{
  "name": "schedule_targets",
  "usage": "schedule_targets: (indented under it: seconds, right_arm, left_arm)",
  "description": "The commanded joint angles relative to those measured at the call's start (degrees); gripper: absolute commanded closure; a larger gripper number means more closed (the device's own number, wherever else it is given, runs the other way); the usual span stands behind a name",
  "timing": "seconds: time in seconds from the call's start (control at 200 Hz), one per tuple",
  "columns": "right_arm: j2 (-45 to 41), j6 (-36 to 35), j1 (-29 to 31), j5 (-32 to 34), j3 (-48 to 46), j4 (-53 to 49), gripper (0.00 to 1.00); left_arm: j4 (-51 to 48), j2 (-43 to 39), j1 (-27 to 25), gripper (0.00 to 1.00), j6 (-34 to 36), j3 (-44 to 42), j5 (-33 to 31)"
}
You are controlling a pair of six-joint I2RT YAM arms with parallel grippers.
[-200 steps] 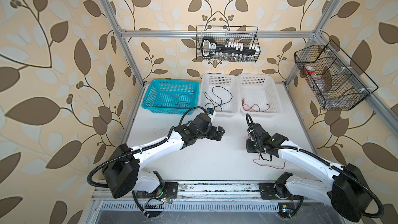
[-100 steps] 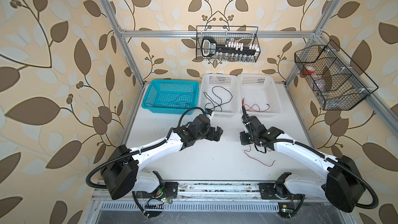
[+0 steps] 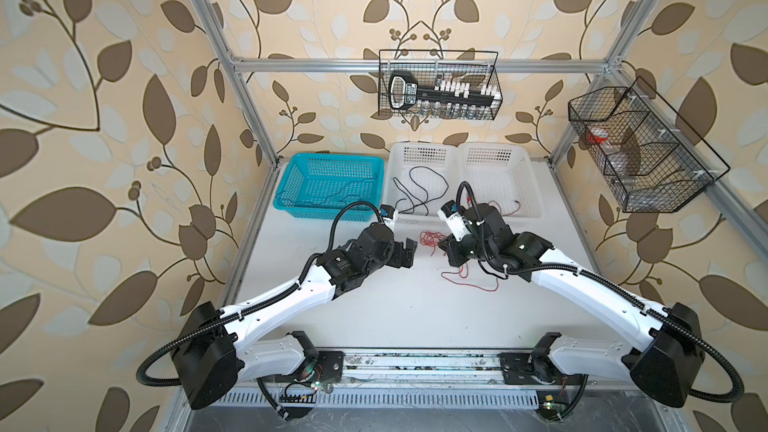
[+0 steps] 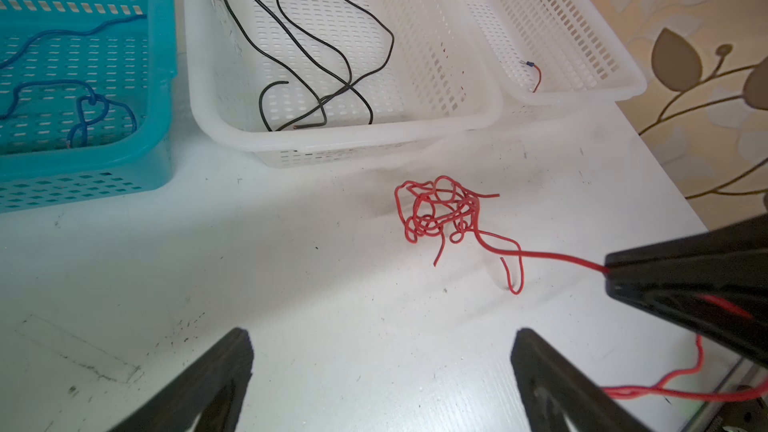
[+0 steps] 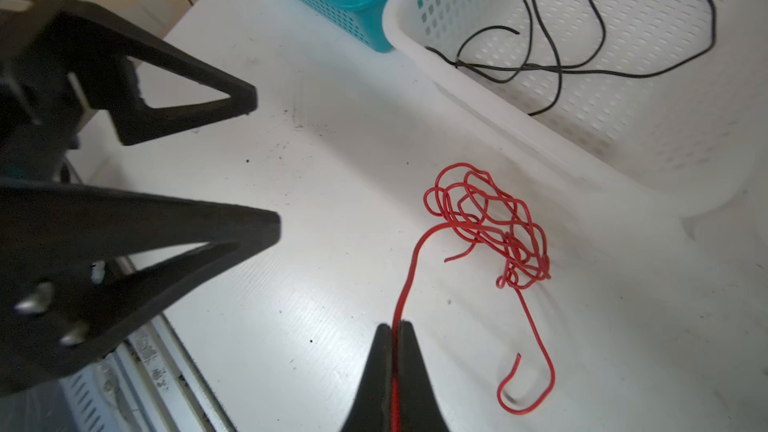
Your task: Untangle the cables
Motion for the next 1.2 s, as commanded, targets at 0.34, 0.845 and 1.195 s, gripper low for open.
schedule_targets:
  seconds: [0.34, 0.845, 1.195]
  right_arm:
    - [-1.3, -2.6, 0.4, -12.5, 4.4, 5.2, 1.0]
    - [-4.5, -2.0, 1.3, -15.3, 3.9, 6.8, 1.0]
    - [-5.3, -1.5, 1.7, -14.8, 3.7, 7.2, 1.0]
  left_arm:
    - [4.3, 7.1, -0.2, 0.05, -1.7, 1.2, -2.5]
    - [17.1, 1.9, 1.9, 0.25, -4.7, -5.6, 0.1]
    - [20.1, 4.2, 2.0, 0.59, -4.9, -4.9, 1.4]
